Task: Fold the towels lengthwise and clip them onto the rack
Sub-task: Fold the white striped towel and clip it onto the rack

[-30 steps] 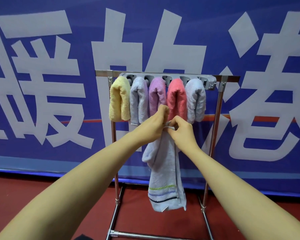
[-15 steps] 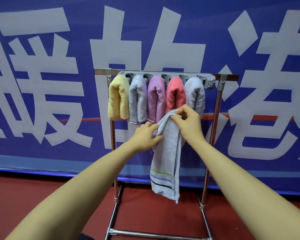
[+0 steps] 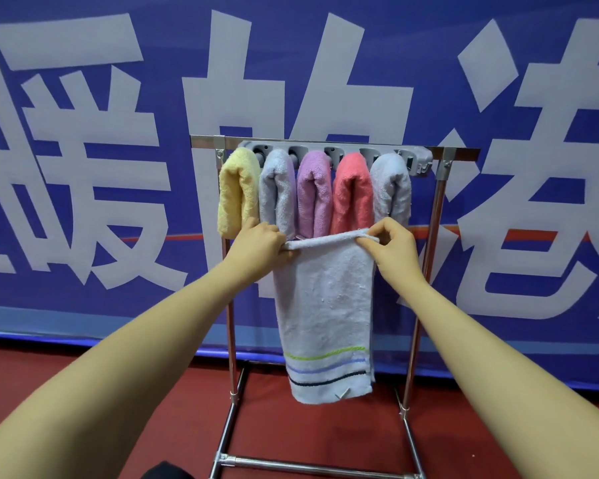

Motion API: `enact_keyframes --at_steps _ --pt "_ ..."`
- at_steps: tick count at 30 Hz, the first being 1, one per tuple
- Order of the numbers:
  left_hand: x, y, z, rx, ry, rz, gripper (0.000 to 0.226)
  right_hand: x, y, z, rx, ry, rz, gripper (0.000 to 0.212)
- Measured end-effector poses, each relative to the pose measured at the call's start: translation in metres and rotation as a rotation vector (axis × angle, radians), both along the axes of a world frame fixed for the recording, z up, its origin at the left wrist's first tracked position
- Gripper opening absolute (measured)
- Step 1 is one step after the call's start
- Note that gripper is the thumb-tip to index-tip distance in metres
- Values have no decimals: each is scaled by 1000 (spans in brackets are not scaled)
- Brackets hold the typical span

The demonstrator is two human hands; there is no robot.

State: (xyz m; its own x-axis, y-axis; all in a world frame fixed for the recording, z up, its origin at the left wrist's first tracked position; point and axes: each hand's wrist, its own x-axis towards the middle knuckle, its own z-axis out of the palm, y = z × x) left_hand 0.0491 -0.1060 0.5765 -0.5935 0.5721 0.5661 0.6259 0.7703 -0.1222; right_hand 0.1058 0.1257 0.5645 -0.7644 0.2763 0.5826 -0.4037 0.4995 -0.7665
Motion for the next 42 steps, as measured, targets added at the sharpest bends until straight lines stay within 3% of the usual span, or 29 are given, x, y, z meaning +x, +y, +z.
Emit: enact_keyframes --at_steps 3,5,9,15,17,20,23,27,30,33,37,42 --pt "-1 -5 6 -66 134 -12 40 -1 3 2 21 -14 44 12" --pt "-2 -9 8 -71 162 -35 38 -2 5 4 72 -48 55 21" --pt "-2 -13 13 -51 138 -26 36 -5 7 4 330 -59 -82 2" --pt "1 -13 17 425 -157 -78 26 -3 3 9 226 -74 -38 15" --pt "3 -11 14 473 -213 -87 23 0 0 10 189 -73 -22 17" --pt "5 -4 12 438 -253 -90 21 3 -4 9 183 -87 -32 13" --pt "4 5 10 244 -124 -2 19 3 -10 8 262 -113 -64 14" --pt "10 12 6 360 -80 7 12 0 -16 10 461 -102 -173 21" --pt "14 20 5 314 -43 51 11 -6 -25 5 524 -97 -253 26" --pt "16 27 3 186 66 113 14 -11 -36 -3 601 -120 -326 27" --pt "10 30 -6 138 259 195 11 -8 -39 -5 532 -98 -318 38" --pt "9 31 -11 255 32 105 7 -6 -40 -3 491 -155 -268 28"
